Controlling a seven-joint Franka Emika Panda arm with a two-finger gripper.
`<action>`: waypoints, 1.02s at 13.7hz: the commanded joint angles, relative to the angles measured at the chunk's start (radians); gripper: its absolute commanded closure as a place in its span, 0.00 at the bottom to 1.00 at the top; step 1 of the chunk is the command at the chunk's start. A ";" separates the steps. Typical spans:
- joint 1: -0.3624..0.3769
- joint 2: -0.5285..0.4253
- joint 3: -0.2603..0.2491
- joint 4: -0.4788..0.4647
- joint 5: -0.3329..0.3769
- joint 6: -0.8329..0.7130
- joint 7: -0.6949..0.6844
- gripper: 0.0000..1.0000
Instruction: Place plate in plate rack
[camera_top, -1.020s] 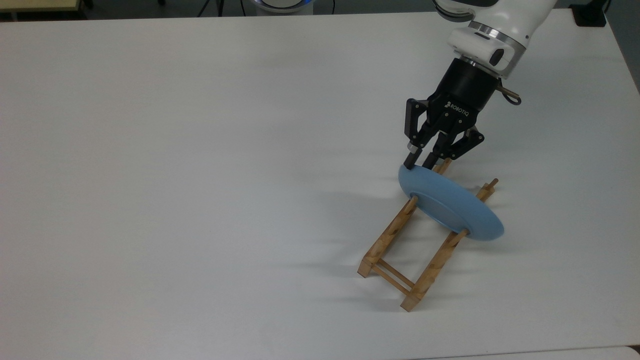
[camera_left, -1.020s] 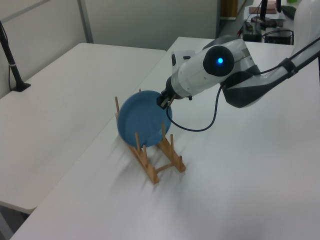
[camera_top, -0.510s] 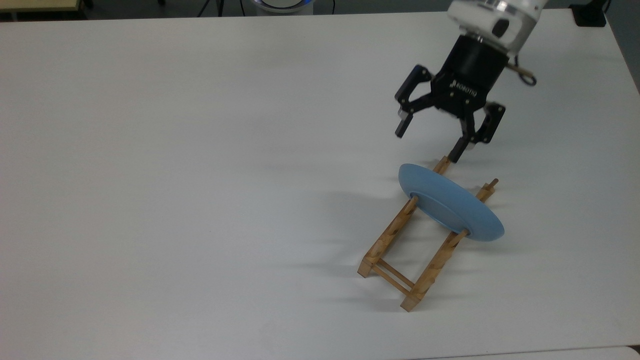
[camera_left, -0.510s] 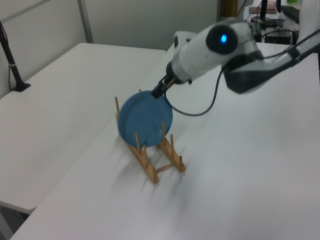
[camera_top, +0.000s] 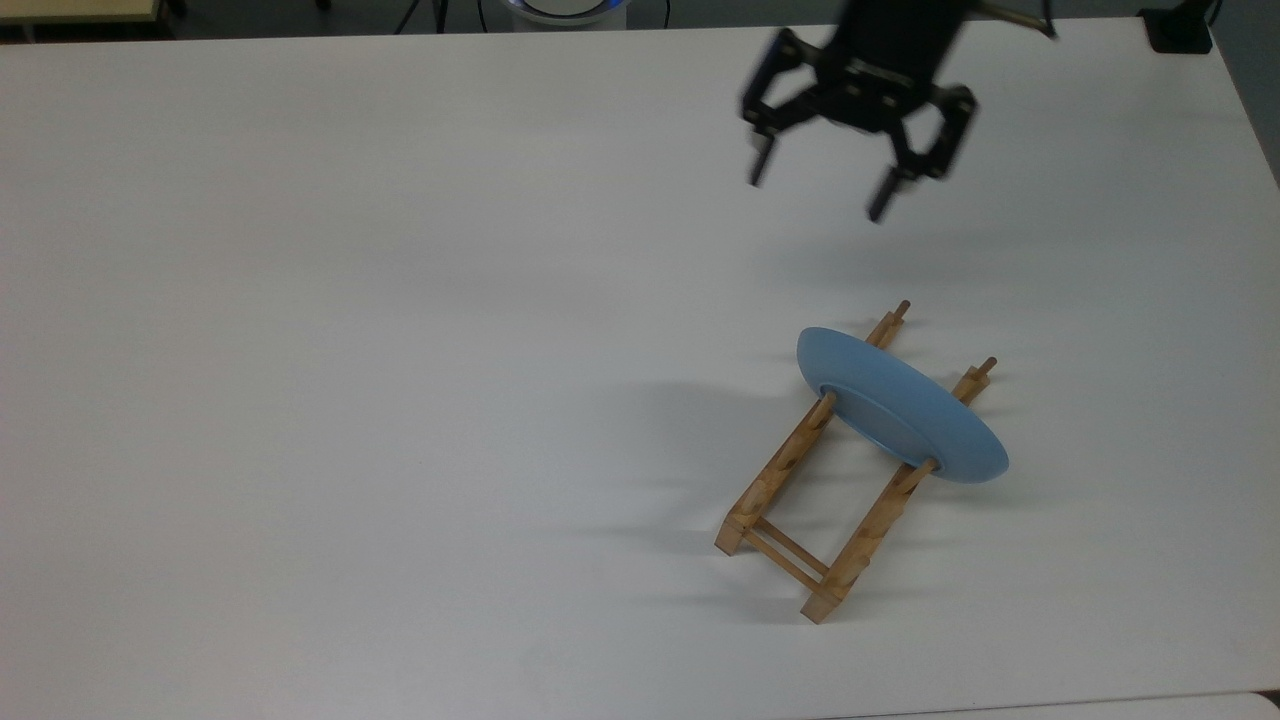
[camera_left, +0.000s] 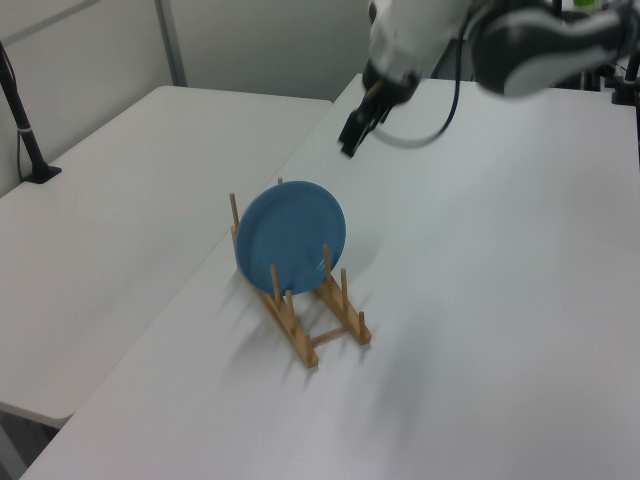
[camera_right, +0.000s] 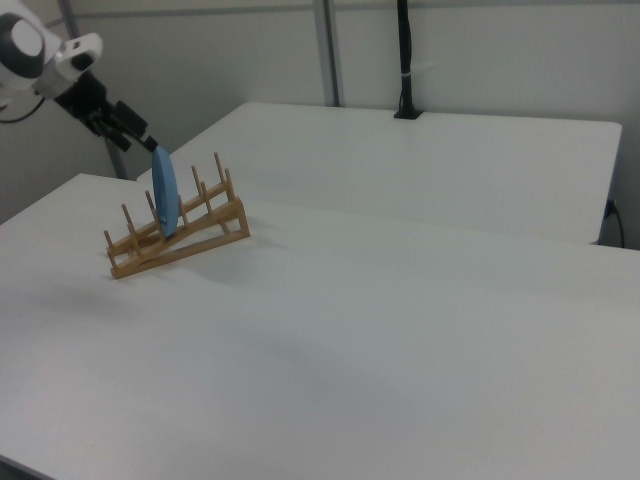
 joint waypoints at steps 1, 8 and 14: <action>-0.139 -0.098 -0.002 -0.033 0.257 -0.148 -0.370 0.00; -0.428 -0.237 0.007 -0.144 0.413 -0.379 -0.635 0.00; -0.465 -0.225 -0.007 -0.138 0.407 -0.381 -0.637 0.00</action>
